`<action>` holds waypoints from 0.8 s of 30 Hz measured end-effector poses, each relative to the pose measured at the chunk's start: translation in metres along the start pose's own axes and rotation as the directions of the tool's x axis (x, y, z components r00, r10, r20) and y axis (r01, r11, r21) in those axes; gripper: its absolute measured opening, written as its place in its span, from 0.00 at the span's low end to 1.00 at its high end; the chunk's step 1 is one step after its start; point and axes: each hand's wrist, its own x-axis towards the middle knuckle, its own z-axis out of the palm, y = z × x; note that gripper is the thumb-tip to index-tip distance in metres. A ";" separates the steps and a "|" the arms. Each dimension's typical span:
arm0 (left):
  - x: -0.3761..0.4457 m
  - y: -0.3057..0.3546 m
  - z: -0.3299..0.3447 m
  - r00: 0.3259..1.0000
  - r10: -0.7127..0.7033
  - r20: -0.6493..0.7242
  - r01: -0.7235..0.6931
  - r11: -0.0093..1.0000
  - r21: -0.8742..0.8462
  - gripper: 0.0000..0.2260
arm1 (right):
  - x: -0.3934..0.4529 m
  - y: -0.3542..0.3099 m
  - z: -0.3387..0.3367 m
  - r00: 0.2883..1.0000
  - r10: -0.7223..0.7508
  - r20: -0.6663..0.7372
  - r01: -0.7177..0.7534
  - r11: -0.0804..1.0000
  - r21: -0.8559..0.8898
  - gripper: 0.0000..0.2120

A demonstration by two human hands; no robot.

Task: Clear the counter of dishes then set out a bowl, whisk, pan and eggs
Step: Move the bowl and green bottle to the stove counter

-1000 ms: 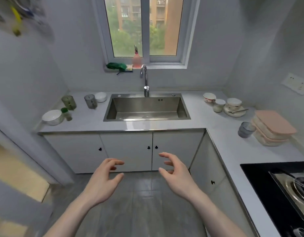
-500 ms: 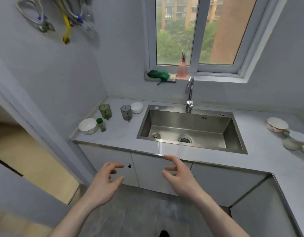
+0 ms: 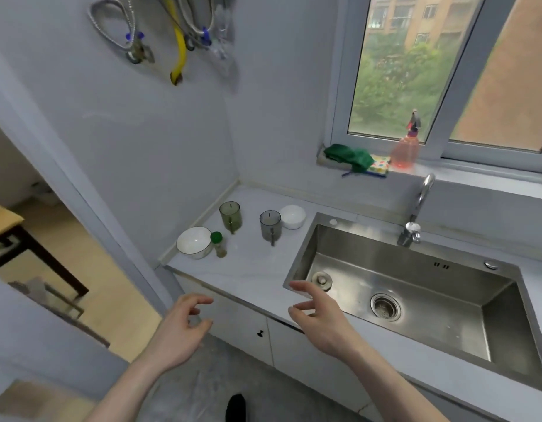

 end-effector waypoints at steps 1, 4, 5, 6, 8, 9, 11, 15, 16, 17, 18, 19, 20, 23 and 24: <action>0.010 -0.004 -0.003 1.000 -0.012 -0.002 0.012 1.000 0.000 0.14 | 0.011 -0.002 0.002 1.000 0.003 0.009 -0.003 1.000 -0.008 0.20; 0.051 -0.018 -0.016 0.999 -0.033 -0.011 0.033 0.999 0.039 0.15 | 0.047 -0.010 0.009 1.000 -0.007 0.024 0.008 0.999 -0.047 0.20; 0.067 -0.023 -0.021 0.999 -0.041 -0.012 0.042 0.998 0.043 0.15 | 0.061 -0.012 0.012 1.000 -0.007 0.027 0.008 0.998 -0.062 0.20; 0.083 -0.027 -0.025 0.999 -0.049 -0.012 0.049 0.998 0.043 0.15 | 0.074 -0.015 0.015 1.000 0.000 0.031 0.003 0.997 -0.075 0.20; 0.120 -0.042 -0.033 0.997 -0.078 -0.003 0.078 0.996 0.046 0.15 | 0.105 -0.019 0.027 0.999 0.006 0.037 -0.002 0.994 -0.107 0.20; 0.139 -0.050 -0.037 0.996 -0.094 0.010 0.093 0.994 0.057 0.15 | 0.124 -0.020 0.035 0.999 0.004 0.038 0.001 0.992 -0.129 0.20; 0.175 -0.063 -0.042 0.990 -0.139 0.035 0.137 0.989 0.056 0.17 | 0.155 -0.025 0.051 0.999 0.000 0.051 0.009 0.985 -0.170 0.22; 0.242 -0.098 -0.058 0.963 -0.251 0.096 0.241 0.965 0.106 0.24 | 0.226 -0.040 0.094 0.994 0.023 0.106 0.008 0.959 -0.282 0.25; 0.257 -0.108 -0.061 0.956 -0.274 0.106 0.262 0.958 0.114 0.26 | 0.243 -0.043 0.105 0.992 0.024 0.126 0.017 0.949 -0.316 0.26; 0.270 -0.118 -0.063 0.946 -0.303 0.117 0.290 0.950 0.117 0.28 | 0.259 -0.046 0.115 0.989 0.025 0.143 0.026 0.938 -0.345 0.27; 0.286 -0.128 -0.066 0.936 -0.330 0.122 0.317 0.941 0.118 0.30 | 0.278 -0.048 0.125 0.988 0.027 0.153 0.033 0.927 -0.375 0.28; 0.298 -0.134 -0.067 0.927 -0.354 0.122 0.341 0.933 0.110 0.30 | 0.293 -0.050 0.133 0.987 0.028 0.159 0.039 0.914 -0.403 0.29; 0.307 -0.139 -0.067 0.920 -0.373 0.117 0.364 0.927 0.088 0.30 | 0.307 -0.051 0.140 0.986 0.028 0.164 0.047 0.900 -0.433 0.30; 0.327 -0.146 -0.065 0.887 -0.452 0.096 0.452 0.892 0.025 0.27 | 0.341 -0.052 0.162 0.978 0.054 0.200 0.060 0.849 -0.525 0.34; 0.330 -0.148 -0.063 0.877 -0.471 0.095 0.472 0.882 0.013 0.26 | 0.347 -0.053 0.166 0.974 0.066 0.218 0.067 0.832 -0.551 0.35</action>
